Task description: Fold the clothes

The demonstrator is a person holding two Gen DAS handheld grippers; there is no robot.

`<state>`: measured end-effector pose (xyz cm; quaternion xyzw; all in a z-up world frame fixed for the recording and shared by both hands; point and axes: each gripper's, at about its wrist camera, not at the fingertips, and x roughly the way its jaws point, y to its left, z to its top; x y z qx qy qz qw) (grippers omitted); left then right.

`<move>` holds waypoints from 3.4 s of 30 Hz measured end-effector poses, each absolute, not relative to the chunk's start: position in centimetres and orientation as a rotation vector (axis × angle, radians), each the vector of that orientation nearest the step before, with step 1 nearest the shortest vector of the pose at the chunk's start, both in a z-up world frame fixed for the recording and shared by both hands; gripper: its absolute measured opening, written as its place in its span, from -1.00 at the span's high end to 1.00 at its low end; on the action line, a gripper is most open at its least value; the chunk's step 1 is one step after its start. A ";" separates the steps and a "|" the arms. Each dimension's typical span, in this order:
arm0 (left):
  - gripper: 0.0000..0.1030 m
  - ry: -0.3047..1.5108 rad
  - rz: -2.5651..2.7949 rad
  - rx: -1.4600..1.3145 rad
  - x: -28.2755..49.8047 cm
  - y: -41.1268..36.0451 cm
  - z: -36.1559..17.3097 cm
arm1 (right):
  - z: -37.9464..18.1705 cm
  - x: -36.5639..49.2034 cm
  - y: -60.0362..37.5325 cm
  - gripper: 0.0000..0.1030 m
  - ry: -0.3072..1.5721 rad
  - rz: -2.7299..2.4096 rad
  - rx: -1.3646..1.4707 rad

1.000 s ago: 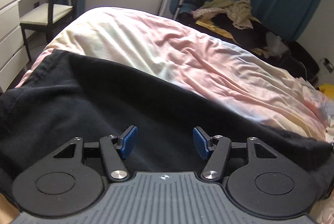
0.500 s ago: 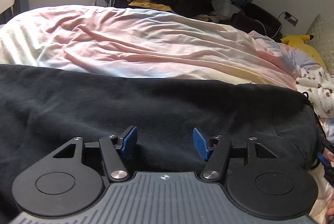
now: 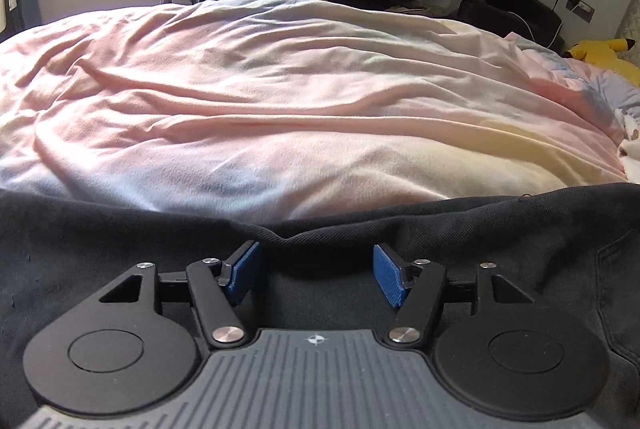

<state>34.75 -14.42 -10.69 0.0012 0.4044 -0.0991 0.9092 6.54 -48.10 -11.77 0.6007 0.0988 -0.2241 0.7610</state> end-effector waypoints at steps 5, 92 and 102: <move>-0.44 0.797 -0.238 -0.023 34.3 -13.8 -10.3 | -13.5 8.1 -49.5 -0.79 0.260 -0.480 1.349; -0.84 0.460 0.084 -0.304 10.8 14.3 0.2 | 1.7 16.6 -16.9 0.41 0.185 -0.022 0.124; -0.84 0.400 0.138 -0.480 11.1 18.9 -0.1 | -7.6 17.0 1.5 0.40 0.391 0.326 -0.185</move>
